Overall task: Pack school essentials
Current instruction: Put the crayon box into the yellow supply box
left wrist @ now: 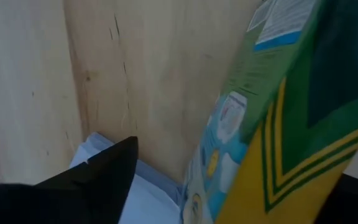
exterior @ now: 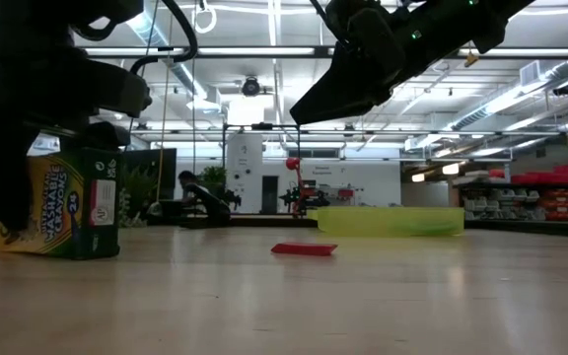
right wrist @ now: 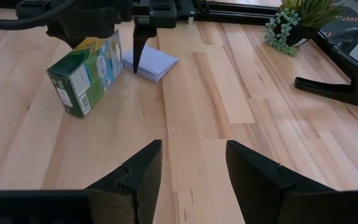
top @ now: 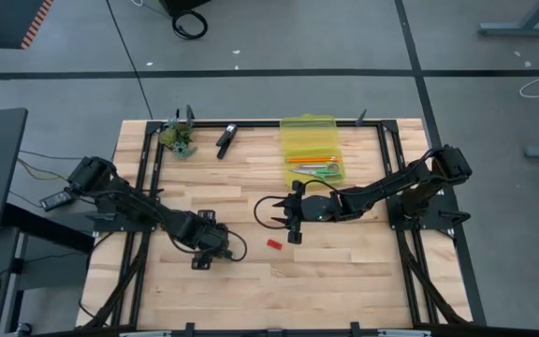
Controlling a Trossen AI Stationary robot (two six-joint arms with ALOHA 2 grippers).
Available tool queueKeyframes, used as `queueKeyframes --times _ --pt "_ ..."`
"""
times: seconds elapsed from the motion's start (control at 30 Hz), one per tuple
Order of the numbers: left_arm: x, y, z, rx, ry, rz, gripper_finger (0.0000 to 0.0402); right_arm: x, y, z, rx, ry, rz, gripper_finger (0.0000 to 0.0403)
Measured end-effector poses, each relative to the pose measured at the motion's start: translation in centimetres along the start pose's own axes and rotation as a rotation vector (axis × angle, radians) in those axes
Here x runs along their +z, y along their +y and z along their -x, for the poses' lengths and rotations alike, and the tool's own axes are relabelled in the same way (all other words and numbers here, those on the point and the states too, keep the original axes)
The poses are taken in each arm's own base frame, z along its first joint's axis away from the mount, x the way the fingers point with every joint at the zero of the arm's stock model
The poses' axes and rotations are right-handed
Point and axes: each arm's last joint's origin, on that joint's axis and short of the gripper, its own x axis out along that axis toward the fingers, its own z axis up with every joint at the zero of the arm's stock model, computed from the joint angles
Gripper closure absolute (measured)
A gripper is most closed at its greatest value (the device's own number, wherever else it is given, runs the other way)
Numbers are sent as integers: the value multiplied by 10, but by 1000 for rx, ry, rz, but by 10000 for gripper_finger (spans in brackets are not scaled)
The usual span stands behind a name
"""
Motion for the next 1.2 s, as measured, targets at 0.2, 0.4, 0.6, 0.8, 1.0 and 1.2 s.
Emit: queueKeyframes --times 0.2,0.4,0.6,0.8,1.0,1.2 --pt "-1 1 0 7 17 -31 154 0 0 0 17 1 -9 218" --pt "5 2 10 40 18 -30 228 0 1 0 34 3 -35 218" --pt "9 2 15 56 6 -44 288 0 2 0 36 3 -41 218" --pt "16 3 21 87 -27 -34 317 0 2 0 36 3 -61 218" --pt "23 14 22 103 -37 13 311 1 5 1 45 -12 -59 217" --pt "29 31 21 146 -55 90 311 5 11 4 66 -54 -35 200"
